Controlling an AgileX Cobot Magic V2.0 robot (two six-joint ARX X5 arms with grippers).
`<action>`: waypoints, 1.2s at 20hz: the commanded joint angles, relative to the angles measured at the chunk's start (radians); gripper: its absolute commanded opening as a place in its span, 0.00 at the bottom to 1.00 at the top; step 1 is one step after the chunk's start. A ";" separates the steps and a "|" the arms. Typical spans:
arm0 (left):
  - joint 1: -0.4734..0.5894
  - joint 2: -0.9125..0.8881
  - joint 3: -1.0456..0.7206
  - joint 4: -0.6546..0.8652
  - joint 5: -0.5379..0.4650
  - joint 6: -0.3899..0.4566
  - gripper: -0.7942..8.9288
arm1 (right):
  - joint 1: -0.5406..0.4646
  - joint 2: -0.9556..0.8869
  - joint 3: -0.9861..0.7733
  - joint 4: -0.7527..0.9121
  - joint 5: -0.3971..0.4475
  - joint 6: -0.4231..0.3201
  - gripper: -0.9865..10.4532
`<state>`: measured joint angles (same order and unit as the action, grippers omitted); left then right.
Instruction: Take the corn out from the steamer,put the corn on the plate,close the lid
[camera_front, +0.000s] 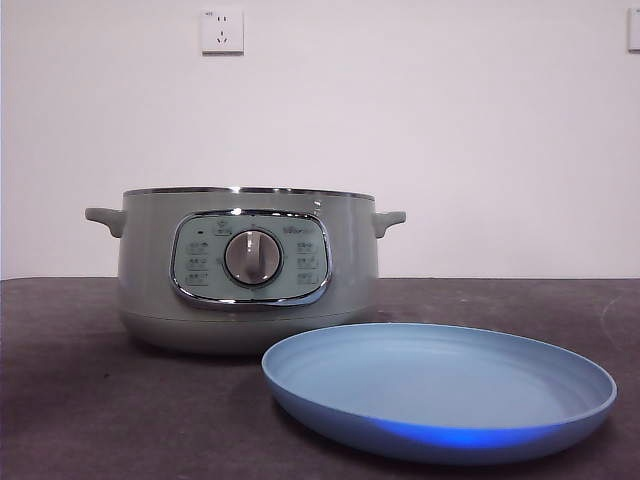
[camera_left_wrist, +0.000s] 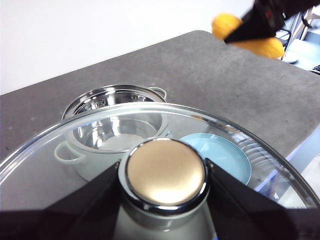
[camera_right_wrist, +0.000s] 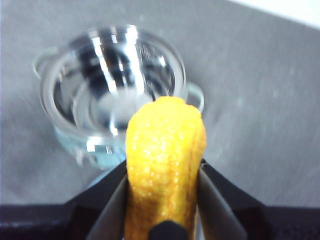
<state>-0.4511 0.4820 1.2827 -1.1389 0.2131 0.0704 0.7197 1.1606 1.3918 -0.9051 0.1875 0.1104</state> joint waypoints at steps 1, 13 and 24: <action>-0.002 -0.010 0.008 0.046 0.005 0.009 0.08 | 0.001 -0.056 -0.195 0.073 0.002 0.049 0.07; -0.002 -0.010 0.008 0.046 0.004 0.009 0.08 | 0.001 0.120 -0.649 0.612 -0.086 0.128 0.07; -0.002 -0.010 0.008 0.046 0.003 0.009 0.08 | 0.002 0.435 -0.650 0.789 -0.129 0.129 0.07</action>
<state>-0.4511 0.4820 1.2827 -1.1389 0.2127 0.0708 0.7197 1.5875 0.7547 -0.1238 0.0608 0.2287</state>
